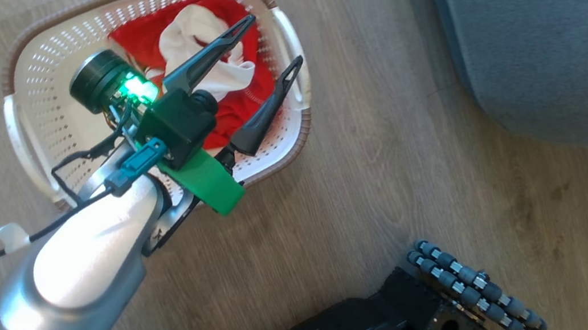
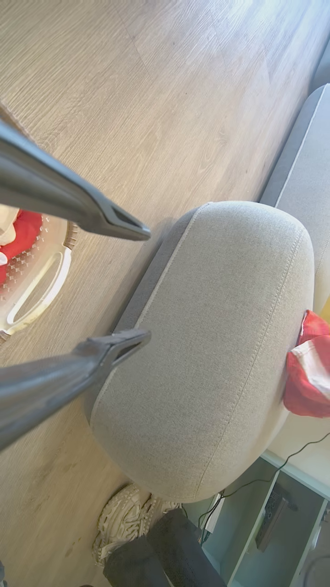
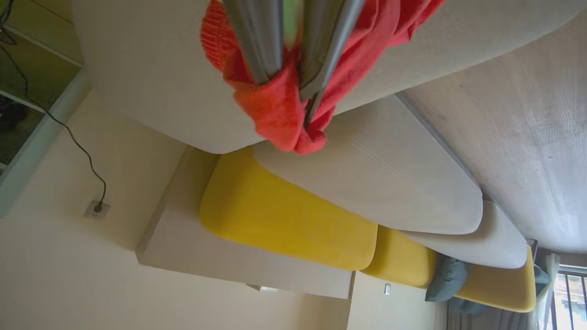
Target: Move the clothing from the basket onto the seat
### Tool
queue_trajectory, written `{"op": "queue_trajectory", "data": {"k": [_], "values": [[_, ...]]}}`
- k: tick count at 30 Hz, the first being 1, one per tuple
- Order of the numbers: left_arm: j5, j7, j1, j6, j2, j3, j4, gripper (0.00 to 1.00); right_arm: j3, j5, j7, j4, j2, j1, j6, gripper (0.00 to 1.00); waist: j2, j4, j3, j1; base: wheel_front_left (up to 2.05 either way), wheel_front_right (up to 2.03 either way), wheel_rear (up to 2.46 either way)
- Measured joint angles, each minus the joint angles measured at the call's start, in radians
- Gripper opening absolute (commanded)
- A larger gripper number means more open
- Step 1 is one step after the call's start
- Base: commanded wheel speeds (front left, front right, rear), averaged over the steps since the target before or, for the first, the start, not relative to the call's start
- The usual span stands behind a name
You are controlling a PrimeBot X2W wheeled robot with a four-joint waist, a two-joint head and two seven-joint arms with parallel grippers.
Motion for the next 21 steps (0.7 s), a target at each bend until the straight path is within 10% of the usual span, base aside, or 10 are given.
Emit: {"op": "queue_trajectory", "data": {"k": [11,13,14,21], "values": [[0.0,0.0,0.003,0.0,-0.011,0.022,0.005,1.0,-0.087,-0.016,-0.058,0.184,0.056,0.211,0.0,0.0,0.0,0.024,-0.019,-0.0001,0.0,0.0,0.0],[0.0,0.0,0.005,0.0,-0.013,0.029,0.006,1.0,-0.087,-0.01,-0.059,0.188,0.061,0.223,0.0,0.47,0.0,0.024,-0.026,-0.0001,0.0,0.0,0.0],[0.0,0.0,0.006,0.0,-0.015,0.031,0.006,1.0,-0.085,-0.005,-0.065,0.19,0.066,0.237,0.0,0.97,0.0,0.024,-0.032,-0.0001,0.0,0.0,0.0],[0.0,0.0,0.035,0.0,-0.042,0.051,0.016,1.0,-0.029,0.052,-0.067,0.133,0.087,0.337,0.0,1.0,0.0,0.027,-0.085,-0.0001,0.0,0.0,0.0]]}}
